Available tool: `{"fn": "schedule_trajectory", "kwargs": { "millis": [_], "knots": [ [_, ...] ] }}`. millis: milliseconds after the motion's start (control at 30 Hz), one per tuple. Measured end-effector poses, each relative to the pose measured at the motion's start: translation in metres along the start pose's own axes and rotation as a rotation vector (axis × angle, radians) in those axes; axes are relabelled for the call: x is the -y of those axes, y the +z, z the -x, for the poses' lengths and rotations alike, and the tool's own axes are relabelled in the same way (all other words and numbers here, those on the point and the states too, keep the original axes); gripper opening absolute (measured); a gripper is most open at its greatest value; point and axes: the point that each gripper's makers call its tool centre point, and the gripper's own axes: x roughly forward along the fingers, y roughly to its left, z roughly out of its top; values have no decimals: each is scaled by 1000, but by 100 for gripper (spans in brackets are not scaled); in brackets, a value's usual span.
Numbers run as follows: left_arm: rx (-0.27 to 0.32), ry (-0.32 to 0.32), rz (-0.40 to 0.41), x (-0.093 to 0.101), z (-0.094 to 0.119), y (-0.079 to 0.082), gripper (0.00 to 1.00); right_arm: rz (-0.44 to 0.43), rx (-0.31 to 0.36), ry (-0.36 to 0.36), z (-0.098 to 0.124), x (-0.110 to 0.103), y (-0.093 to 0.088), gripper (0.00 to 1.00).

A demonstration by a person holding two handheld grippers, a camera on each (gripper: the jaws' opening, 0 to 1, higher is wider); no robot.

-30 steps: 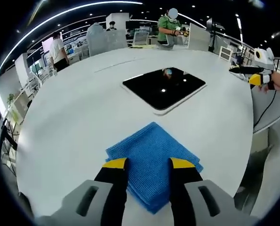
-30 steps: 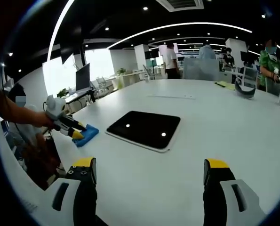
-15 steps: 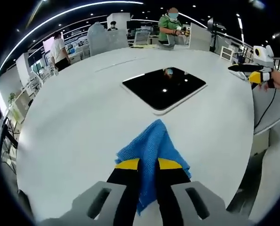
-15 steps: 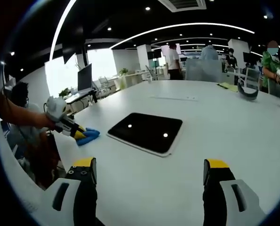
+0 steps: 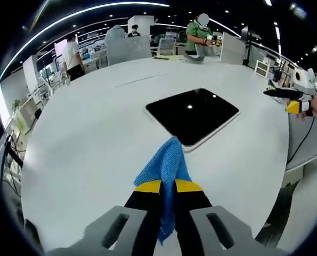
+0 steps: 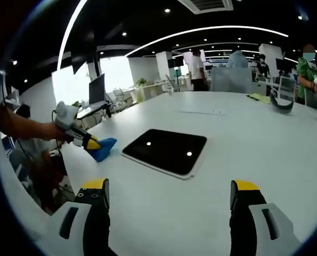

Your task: Wipe the mirror surface with the cleaning cloth until all visible marks leave the cleaned area.

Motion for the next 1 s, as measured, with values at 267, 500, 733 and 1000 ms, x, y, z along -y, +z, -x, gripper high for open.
{"fn": "schedule_trajectory", "kwargs": {
  "millis": [267,500,733,1000],
  "knots": [
    [25,-16,30,-2,-9,28,5,19,-3,7,-2,-5,1,94],
    [45,-42,47,0,-24,53,5,26,-3,6,-2,-7,1,94],
    [54,-57,43,6,-41,66,5,24,-2,-1,0,-7,0,94],
    [58,-73,87,8,-58,82,6,46,-7,8,0,-10,-2,94]
  ]
}}
